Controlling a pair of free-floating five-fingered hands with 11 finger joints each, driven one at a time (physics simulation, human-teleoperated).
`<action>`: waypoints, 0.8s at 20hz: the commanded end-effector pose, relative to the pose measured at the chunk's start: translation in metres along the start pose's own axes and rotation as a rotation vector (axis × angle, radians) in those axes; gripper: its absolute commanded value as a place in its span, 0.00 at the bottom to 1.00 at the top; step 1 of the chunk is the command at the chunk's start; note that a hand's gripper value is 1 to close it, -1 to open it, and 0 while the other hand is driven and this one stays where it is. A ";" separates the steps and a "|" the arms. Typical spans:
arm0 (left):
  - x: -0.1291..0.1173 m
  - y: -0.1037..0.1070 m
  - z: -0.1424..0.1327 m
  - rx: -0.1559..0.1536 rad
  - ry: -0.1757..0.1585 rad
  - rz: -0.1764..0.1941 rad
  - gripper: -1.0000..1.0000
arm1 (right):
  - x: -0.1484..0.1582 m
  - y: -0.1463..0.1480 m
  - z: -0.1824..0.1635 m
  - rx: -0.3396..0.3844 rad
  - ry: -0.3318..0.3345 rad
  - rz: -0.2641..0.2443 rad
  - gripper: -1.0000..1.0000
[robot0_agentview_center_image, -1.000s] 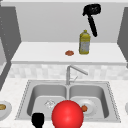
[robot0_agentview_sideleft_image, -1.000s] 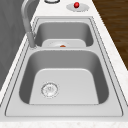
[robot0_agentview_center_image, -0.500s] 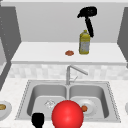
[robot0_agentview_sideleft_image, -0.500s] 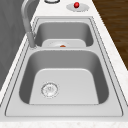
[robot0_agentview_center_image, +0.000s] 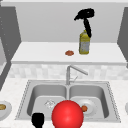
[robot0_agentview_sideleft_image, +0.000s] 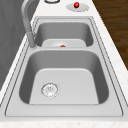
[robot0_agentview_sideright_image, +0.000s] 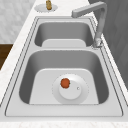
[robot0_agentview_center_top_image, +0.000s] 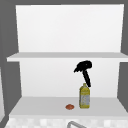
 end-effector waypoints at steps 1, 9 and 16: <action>0.000 0.000 0.000 0.000 0.000 0.000 0.50 | -0.003 0.009 -0.016 0.090 -0.052 0.007 0.00; 0.000 0.000 0.000 0.000 0.000 0.000 0.50 | -0.016 0.012 -0.058 0.154 -0.107 -0.024 0.00; 0.000 0.000 0.000 0.000 0.000 0.000 0.50 | -0.028 0.009 -0.094 0.212 -0.177 -0.043 0.00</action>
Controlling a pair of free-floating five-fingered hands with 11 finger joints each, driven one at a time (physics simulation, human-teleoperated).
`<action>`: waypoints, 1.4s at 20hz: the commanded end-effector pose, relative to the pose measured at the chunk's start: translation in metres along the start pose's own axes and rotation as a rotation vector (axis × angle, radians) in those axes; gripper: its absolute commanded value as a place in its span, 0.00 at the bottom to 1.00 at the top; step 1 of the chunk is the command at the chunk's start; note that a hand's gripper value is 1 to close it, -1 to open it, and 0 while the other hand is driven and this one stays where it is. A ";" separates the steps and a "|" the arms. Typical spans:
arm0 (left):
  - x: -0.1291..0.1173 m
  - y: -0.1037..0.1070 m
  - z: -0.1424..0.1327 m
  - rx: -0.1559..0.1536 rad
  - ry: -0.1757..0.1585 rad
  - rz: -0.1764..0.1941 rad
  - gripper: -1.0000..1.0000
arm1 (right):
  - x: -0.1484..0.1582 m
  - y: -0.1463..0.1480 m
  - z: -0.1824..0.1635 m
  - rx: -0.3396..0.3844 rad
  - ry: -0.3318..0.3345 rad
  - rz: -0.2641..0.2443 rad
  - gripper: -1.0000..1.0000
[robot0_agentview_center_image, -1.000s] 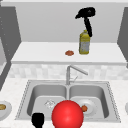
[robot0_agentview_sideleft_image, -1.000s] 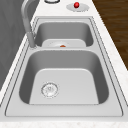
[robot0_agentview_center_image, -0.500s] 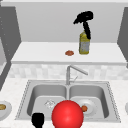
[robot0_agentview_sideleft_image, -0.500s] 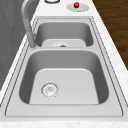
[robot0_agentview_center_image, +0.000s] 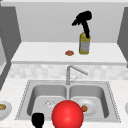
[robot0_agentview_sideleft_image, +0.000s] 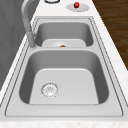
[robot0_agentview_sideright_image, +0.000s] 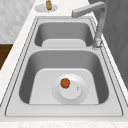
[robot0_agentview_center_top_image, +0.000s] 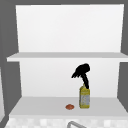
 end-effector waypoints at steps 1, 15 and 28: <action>0.000 0.000 0.000 0.000 0.000 0.000 0.50 | -0.008 -0.005 -0.016 0.044 -0.062 0.018 0.00; 0.000 0.000 0.000 0.000 0.000 0.000 0.50 | -0.048 -0.012 -0.053 0.131 -0.143 -0.042 0.00; 0.000 0.000 0.000 0.000 0.000 0.000 0.50 | -0.085 -0.028 -0.088 0.242 -0.185 -0.105 0.00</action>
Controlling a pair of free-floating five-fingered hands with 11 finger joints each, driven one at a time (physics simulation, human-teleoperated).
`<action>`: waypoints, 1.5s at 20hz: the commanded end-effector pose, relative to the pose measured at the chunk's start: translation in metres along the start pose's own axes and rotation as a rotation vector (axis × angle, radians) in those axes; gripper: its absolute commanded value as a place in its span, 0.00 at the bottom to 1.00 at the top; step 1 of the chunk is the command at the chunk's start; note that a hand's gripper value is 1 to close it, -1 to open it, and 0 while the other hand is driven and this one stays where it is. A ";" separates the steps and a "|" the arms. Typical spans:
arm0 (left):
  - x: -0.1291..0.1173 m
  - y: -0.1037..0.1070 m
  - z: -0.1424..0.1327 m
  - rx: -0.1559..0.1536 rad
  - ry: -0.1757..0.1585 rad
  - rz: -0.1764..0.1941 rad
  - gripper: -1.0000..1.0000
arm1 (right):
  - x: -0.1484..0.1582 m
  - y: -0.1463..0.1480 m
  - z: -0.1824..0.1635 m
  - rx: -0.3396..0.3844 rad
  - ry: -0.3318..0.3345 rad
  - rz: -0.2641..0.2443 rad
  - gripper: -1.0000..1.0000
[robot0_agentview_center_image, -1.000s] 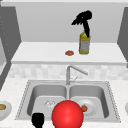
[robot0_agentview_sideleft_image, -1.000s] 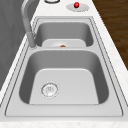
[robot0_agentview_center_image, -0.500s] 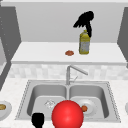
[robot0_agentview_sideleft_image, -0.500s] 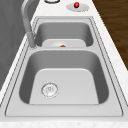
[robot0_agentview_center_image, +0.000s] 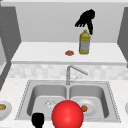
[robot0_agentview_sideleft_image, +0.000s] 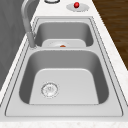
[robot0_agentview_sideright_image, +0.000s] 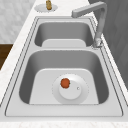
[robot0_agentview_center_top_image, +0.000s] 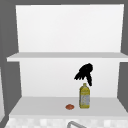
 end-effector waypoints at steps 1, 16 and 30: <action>0.000 0.000 0.000 0.000 0.000 0.000 0.50 | -0.008 -0.003 -0.003 0.039 -0.029 -0.002 0.00; 0.000 0.000 0.000 0.000 0.000 0.000 0.50 | -0.060 -0.005 -0.079 0.021 -0.044 0.009 0.00; 0.000 0.000 0.000 0.000 0.000 0.000 0.50 | -0.069 -0.013 -0.107 -0.009 -0.046 0.016 0.00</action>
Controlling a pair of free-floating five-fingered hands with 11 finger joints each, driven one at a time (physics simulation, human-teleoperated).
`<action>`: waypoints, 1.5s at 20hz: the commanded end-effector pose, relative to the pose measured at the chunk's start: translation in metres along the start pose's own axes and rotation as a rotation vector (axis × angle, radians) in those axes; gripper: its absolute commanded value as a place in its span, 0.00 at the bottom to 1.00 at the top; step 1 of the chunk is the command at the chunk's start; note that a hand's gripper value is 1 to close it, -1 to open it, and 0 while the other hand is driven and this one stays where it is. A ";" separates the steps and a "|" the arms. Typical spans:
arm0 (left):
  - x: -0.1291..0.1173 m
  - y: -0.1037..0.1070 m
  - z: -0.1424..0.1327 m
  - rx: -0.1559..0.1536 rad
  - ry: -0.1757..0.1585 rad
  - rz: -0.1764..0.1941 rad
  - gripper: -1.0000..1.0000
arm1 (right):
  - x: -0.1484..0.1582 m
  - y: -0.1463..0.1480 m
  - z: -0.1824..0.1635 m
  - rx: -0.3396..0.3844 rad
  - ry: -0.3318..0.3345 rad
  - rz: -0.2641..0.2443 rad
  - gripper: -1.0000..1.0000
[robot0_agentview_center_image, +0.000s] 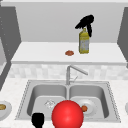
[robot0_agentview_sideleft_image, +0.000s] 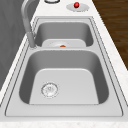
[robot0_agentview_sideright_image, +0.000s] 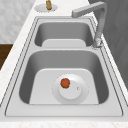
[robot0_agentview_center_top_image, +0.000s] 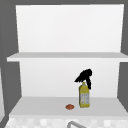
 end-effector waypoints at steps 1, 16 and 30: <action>0.000 0.000 0.000 0.000 0.000 0.000 0.50 | 0.005 0.001 -0.008 0.035 0.011 -0.006 0.00; 0.000 0.000 0.000 0.000 0.000 0.000 0.50 | 0.022 0.016 0.021 -0.014 0.006 0.012 0.00; 0.000 0.000 0.000 0.000 0.000 0.000 0.50 | -0.007 0.015 0.021 0.065 -0.040 -0.008 0.00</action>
